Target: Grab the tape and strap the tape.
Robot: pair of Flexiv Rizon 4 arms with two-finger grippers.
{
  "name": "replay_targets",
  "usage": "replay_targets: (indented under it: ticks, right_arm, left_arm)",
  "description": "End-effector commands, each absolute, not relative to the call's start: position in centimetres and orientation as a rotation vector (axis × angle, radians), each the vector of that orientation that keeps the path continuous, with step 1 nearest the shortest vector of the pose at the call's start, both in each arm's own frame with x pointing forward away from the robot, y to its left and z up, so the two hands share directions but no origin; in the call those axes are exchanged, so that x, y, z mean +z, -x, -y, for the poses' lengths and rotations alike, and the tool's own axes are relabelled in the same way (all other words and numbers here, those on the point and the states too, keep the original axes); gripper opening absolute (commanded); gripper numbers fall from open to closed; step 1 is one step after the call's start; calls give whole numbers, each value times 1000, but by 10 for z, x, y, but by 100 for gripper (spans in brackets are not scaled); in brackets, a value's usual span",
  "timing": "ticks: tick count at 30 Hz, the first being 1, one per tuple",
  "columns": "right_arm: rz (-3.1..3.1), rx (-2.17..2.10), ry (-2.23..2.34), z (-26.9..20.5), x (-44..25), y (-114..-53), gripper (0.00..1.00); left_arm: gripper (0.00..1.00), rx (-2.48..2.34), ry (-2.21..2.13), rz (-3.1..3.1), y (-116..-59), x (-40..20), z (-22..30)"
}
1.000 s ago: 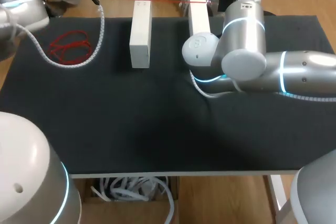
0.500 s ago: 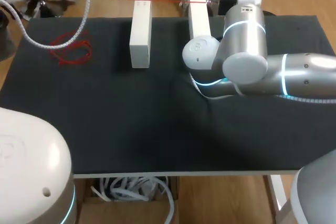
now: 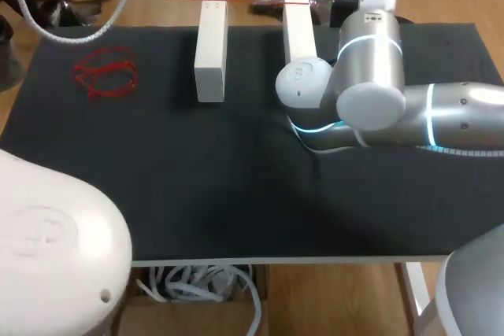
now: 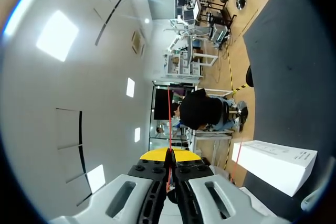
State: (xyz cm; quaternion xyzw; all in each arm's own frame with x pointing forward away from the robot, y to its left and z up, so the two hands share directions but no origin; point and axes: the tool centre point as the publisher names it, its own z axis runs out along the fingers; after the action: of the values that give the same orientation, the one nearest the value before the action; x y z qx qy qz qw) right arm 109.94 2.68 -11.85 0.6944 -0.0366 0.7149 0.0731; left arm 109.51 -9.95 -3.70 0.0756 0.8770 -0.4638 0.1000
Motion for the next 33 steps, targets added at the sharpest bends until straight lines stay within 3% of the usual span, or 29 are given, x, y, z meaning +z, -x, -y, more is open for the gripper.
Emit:
replay_targets:
  ticks: [1,33]
  right_arm:
    - [103,2136,-2097,-24,-114,-1096,0]
    - [22,2134,-2071,-34,-115,-1088,0]
  left_arm:
    - [0,-1001,-123,-2787,-1098,-34,101]
    - [0,-859,-49,-2830,-1101,-42,98]
